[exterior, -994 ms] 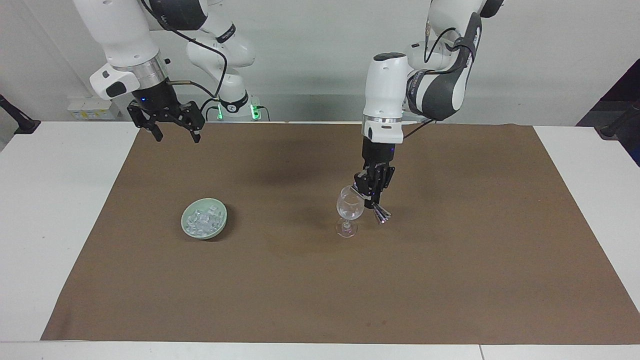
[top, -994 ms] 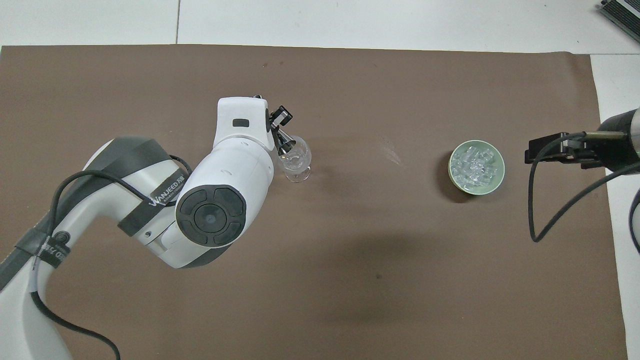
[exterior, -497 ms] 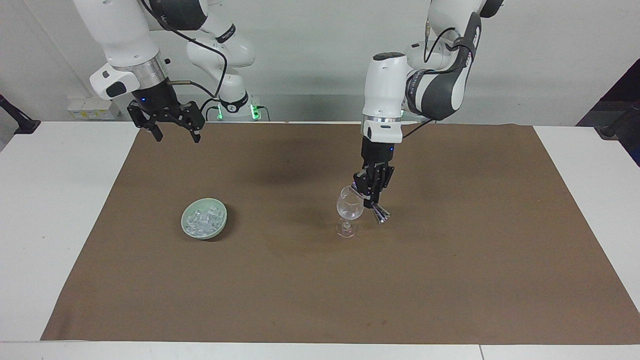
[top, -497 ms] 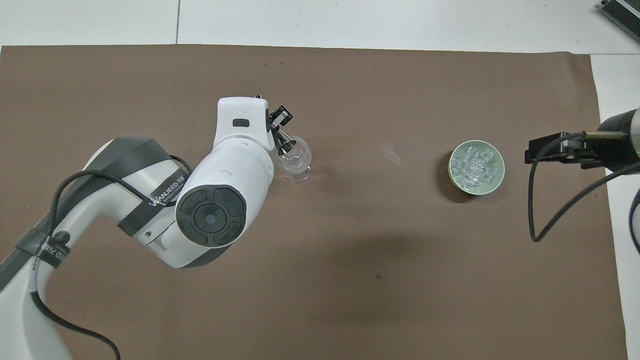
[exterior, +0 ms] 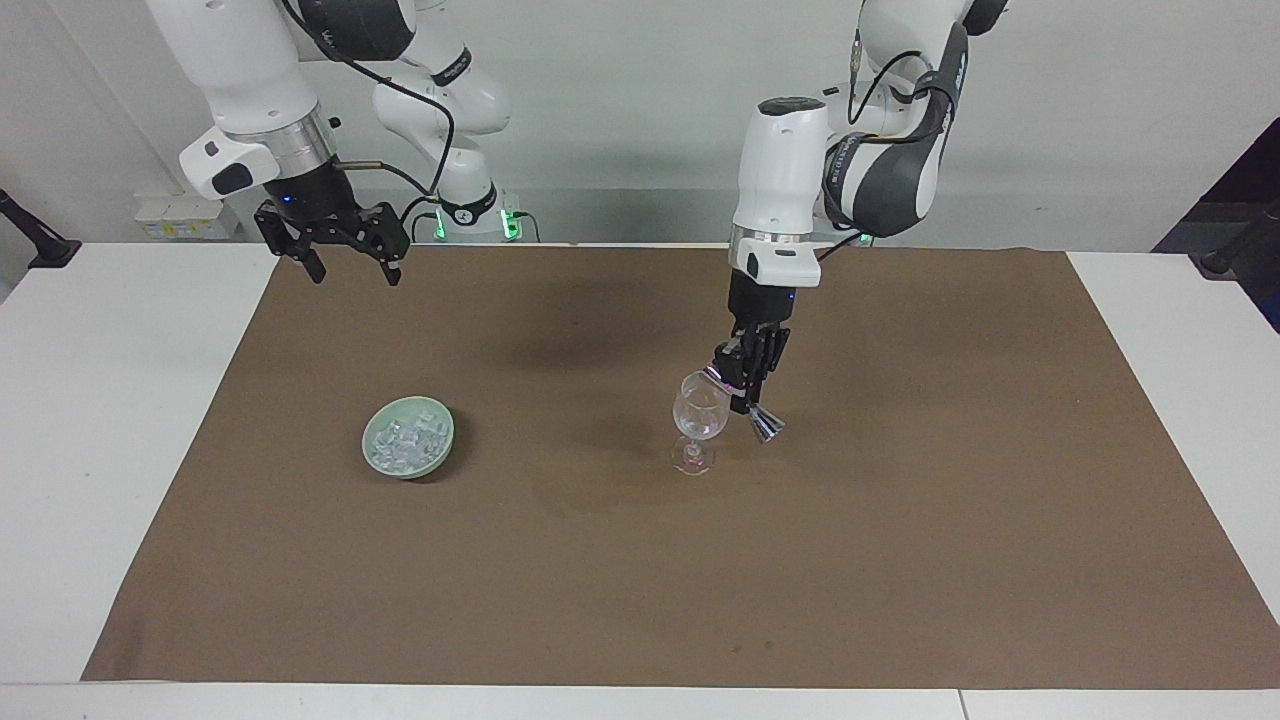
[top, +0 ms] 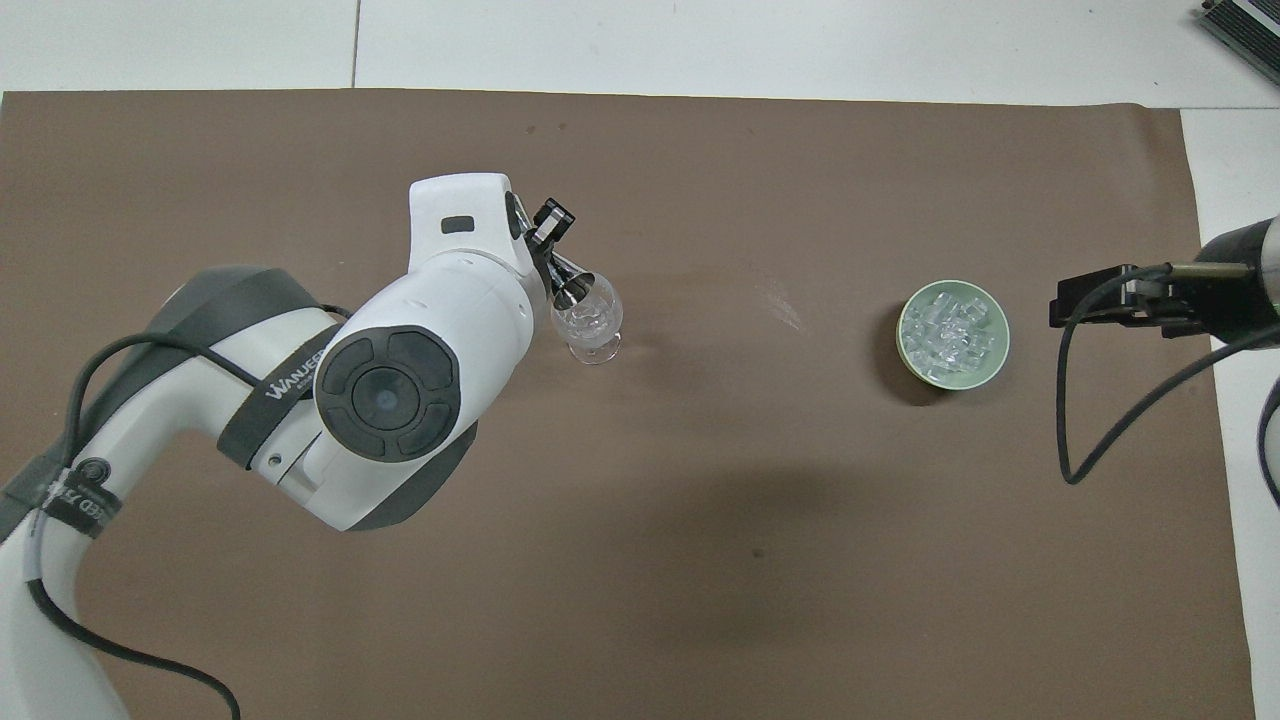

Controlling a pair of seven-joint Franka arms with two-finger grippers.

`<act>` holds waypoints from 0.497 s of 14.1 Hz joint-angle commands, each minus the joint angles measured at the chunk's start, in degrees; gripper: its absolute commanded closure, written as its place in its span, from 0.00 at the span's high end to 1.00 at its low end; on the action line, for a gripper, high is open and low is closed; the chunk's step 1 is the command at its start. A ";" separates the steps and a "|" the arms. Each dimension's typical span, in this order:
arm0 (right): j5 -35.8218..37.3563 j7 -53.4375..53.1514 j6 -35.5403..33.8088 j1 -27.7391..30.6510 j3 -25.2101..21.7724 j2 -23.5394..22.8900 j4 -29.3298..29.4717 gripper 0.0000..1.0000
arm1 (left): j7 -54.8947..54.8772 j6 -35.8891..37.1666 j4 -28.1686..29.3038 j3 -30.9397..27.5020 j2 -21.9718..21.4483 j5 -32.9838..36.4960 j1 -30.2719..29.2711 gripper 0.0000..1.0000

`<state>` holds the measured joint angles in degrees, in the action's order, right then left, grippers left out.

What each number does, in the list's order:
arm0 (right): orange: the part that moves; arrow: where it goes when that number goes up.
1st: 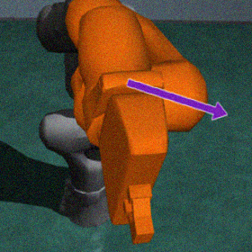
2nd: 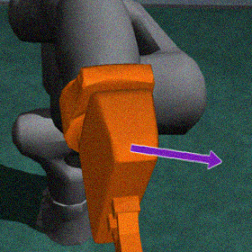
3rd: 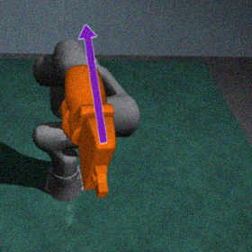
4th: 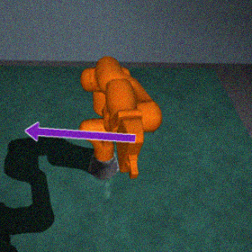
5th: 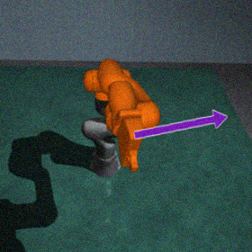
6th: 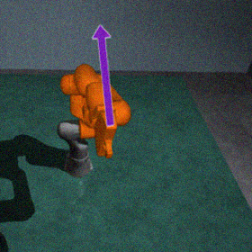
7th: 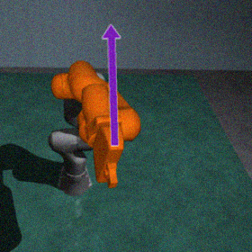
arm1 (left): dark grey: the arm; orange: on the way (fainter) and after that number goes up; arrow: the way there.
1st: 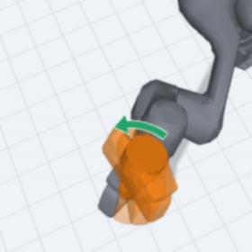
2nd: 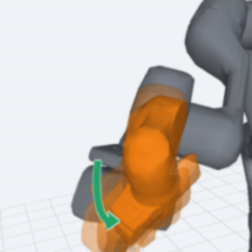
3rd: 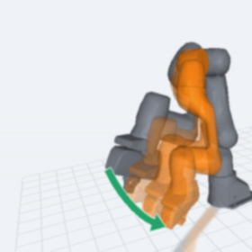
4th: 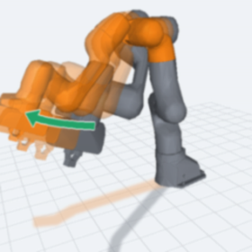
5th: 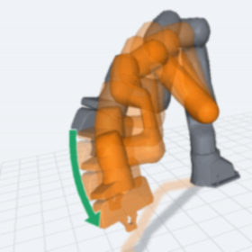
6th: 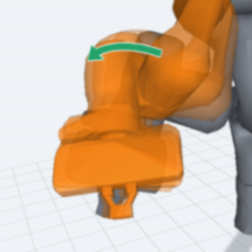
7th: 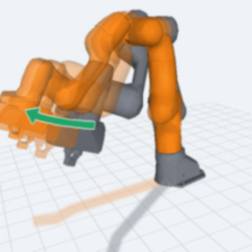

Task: Pour wine and add ice with both arms
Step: 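Tilt the cup upright and carry it back with the left gripper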

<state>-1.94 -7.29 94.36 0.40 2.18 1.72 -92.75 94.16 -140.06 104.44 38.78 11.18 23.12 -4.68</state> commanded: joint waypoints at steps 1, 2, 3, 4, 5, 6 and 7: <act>-1.23 1.49 0.03 0.65 0.10 -0.23 0.20 1.00 | -0.38 5.21 -1.78 0.25 -0.28 -10.24 -1.21 0.00; -1.23 1.49 0.03 0.65 0.10 -0.23 0.29 1.00 | -0.73 7.23 -2.04 -0.63 -0.37 -14.03 -1.29 0.00; -1.23 1.49 0.03 0.65 0.10 -0.23 0.29 1.00 | -0.65 7.77 -2.22 -1.77 -0.45 -18.15 -1.29 0.00; -1.23 1.49 0.03 0.65 0.10 -0.23 0.20 1.00 | -0.73 7.87 -2.22 -3.00 -0.63 -23.24 -1.56 0.00; -1.23 1.49 0.03 0.65 0.10 -0.23 0.20 1.00 | -0.73 8.04 -2.31 -4.31 -0.72 -27.73 -1.73 0.00; -1.23 1.49 0.03 0.65 0.10 -0.23 0.29 1.00 | -0.91 8.48 -2.22 -5.37 -0.81 -32.30 -1.82 0.00; -1.23 1.49 0.03 0.65 0.10 -0.23 0.20 1.00 | -1.60 9.53 -2.22 -6.77 -0.98 -36.70 -2.00 0.00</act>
<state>-1.94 -7.29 94.36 0.40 2.18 1.72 -92.75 93.45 -133.41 102.78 33.69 11.04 -6.58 -5.98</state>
